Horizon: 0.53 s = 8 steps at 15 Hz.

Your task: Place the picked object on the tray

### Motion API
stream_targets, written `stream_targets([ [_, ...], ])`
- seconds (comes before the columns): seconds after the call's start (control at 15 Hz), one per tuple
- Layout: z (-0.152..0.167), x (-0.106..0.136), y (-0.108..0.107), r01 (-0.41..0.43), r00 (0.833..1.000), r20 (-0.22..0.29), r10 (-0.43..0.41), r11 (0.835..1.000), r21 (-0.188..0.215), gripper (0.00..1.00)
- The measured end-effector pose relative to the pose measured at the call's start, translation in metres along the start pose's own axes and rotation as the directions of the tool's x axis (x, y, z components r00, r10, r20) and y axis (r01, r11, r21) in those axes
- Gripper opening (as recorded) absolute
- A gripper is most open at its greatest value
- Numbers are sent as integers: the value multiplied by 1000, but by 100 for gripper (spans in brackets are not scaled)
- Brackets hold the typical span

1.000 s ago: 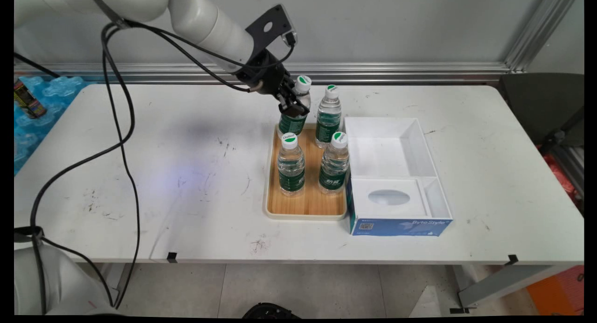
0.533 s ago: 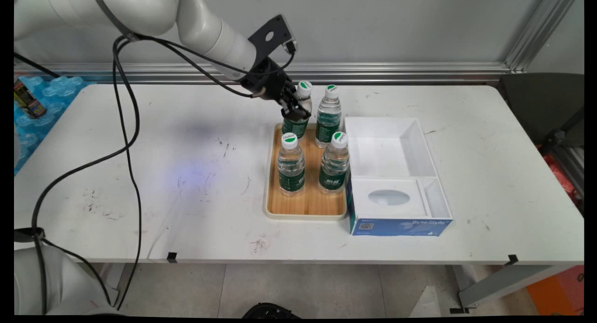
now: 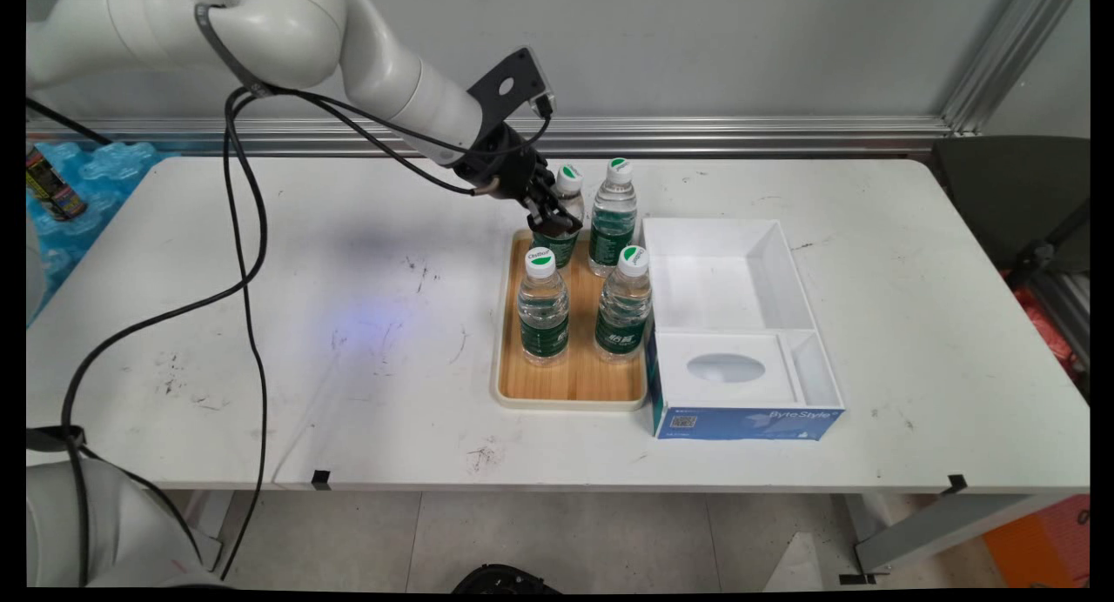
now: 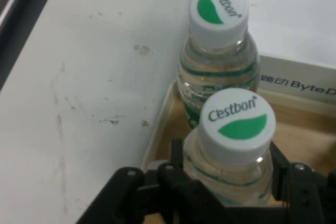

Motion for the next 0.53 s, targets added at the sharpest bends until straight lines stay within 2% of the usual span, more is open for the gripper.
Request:
stream_targets([
  [0.2,4,-4,0,1,1000,1,-1,1000,-4,0],
  [0.27,5,-5,0,1,1000,2,-1,1000,-7,100],
  [0.53,8,-7,1,3,1000,2,-3,1000,-12,100],
])
